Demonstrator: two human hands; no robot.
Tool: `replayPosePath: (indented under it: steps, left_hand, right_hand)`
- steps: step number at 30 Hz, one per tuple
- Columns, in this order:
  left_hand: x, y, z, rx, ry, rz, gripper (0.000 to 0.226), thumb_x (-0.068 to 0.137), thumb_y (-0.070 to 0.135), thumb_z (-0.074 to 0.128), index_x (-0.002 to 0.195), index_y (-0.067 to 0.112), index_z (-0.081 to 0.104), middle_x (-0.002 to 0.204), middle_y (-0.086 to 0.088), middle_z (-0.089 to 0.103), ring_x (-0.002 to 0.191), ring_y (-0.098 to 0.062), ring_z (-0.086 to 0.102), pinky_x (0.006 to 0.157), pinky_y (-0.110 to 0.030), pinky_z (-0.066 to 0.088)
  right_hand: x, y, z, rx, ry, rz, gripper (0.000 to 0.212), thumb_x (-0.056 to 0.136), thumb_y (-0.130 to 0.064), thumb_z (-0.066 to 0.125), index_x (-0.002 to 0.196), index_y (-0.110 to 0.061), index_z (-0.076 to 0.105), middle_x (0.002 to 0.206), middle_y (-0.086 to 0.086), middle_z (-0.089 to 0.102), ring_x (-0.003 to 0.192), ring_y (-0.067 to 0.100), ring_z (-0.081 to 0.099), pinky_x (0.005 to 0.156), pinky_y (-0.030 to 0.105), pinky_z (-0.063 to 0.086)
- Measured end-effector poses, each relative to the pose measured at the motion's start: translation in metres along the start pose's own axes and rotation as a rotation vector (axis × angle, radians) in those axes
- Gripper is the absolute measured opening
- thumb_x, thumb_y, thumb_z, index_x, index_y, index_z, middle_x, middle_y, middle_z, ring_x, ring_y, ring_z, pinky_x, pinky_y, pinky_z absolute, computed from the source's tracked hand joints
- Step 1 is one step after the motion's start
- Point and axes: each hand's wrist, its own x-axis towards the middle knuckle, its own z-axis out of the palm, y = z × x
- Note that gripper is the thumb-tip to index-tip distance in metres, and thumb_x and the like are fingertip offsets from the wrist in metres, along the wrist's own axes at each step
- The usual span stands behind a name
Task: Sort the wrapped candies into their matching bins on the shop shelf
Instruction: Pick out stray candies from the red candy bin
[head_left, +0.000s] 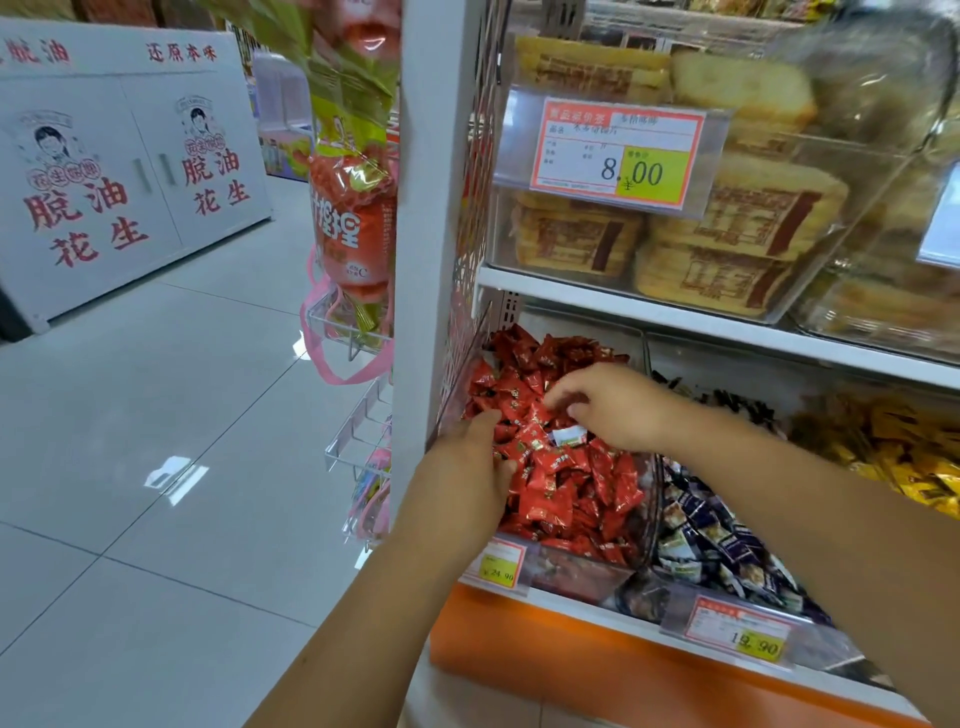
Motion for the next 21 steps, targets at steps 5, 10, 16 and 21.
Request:
replayPosePath:
  steps: [5,10,16,21]
  left_hand:
    - [0.013,-0.004,0.014,0.102,-0.055,0.012,0.054,0.094,0.015,0.049,0.146,0.021,0.035,0.137,-0.004,0.050,0.126,-0.023,0.039,0.102,-0.025,0.030]
    - [0.024,-0.003,0.022,0.162,-0.156,-0.053,0.050,0.091,0.017,0.050,0.141,0.020,0.042,0.132,-0.004,0.053,0.125,-0.026,0.037,0.102,-0.033,0.038]
    - [0.029,-0.002,0.027,0.059,-0.027,-0.130,0.028,0.089,0.024,0.060,0.117,0.022,0.065,0.112,-0.006,0.063,0.101,-0.024,0.058,0.086,-0.034,0.051]
    - [0.026,0.004,0.021,-0.091,0.061,-0.129,0.017,0.088,0.023,0.059,0.102,0.024,0.069,0.099,0.003,0.067,0.085,-0.017,0.062,0.074,-0.025,0.049]
  right_hand:
    - [0.011,-0.001,0.020,-0.179,-0.142,0.027,0.051,0.088,-0.013,0.066,0.135,-0.023,0.050,0.127,0.002,0.055,0.104,0.017,0.054,0.082,0.022,0.041]
    - [0.008,0.019,0.014,0.035,0.048,0.034,0.030,0.091,-0.009,0.060,0.118,-0.022,0.062,0.101,-0.002,0.064,0.064,0.004,0.052,0.049,0.012,0.037]
    - [0.012,0.007,0.018,-0.118,-0.173,0.027,0.051,0.089,-0.021,0.066,0.137,-0.025,0.050,0.134,0.003,0.053,0.113,0.020,0.054,0.091,0.027,0.045]
    - [0.016,0.007,0.029,-0.078,-0.057,0.016,0.029,0.087,-0.022,0.069,0.114,-0.016,0.063,0.108,0.002,0.061,0.099,0.021,0.057,0.083,0.031,0.048]
